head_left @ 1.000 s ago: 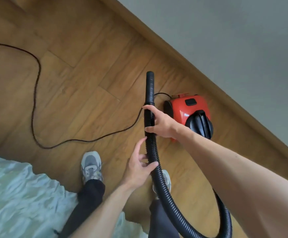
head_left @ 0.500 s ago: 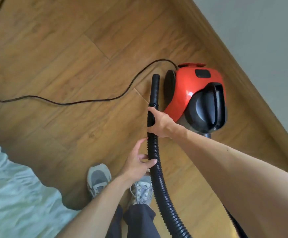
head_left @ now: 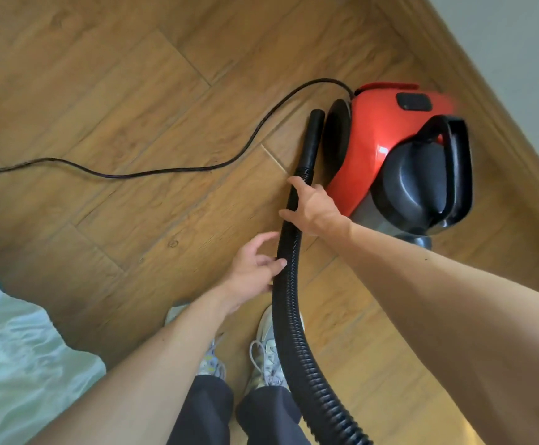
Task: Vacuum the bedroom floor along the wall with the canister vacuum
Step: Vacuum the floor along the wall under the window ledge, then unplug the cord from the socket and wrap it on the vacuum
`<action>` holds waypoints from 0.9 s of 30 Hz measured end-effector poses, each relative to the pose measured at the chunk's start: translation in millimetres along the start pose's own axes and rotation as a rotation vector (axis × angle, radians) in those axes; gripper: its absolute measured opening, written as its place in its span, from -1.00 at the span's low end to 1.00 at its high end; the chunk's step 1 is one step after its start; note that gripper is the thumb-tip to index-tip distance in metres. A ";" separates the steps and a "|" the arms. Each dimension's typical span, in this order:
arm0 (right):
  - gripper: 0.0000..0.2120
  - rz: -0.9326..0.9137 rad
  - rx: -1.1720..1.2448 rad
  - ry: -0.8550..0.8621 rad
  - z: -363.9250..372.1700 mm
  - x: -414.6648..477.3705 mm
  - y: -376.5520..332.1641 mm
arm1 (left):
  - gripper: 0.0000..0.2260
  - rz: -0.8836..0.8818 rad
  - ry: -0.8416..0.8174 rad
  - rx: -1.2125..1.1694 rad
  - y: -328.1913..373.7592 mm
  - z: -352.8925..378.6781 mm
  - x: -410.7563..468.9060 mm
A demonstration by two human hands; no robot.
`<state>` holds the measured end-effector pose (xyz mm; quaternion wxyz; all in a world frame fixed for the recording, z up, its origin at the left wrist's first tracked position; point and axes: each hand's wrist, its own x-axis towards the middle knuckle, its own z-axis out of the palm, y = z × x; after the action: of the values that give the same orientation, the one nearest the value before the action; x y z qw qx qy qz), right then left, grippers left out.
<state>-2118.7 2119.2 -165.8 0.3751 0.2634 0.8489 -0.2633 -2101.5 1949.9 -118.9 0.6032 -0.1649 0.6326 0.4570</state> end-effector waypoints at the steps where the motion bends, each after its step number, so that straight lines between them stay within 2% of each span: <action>1: -0.39 -0.001 -0.014 0.014 -3.9 -5.4 -3.1 | -0.55 0.013 0.025 0.036 4.0 -4.3 -5.5; 5: -0.38 -0.009 -0.092 0.029 -36.4 -36.3 -30.6 | -0.60 0.084 0.243 0.278 34.4 -25.2 -37.9; 8: -0.31 -0.093 -0.178 0.010 -73.1 -67.6 -62.1 | -0.46 0.135 0.369 0.460 76.9 -46.6 -71.6; 12: -0.25 -0.221 -0.263 0.036 -132.4 -111.7 -108.6 | -0.27 0.222 0.400 0.740 146.4 -72.8 -136.9; 20: -0.30 -0.358 -0.367 0.185 -289.7 -227.4 -204.1 | -0.10 0.306 0.481 1.010 267.5 -120.0 -302.7; 27: -0.18 -0.479 -0.540 0.351 -447.0 -366.4 -284.4 | -0.15 0.461 0.694 1.126 372.9 -148.5 -482.6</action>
<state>-2312.2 2110.4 448.6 0.2080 -0.0092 0.9761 -0.0617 -2370.6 1866.0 441.9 0.2478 0.1747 0.9480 0.0969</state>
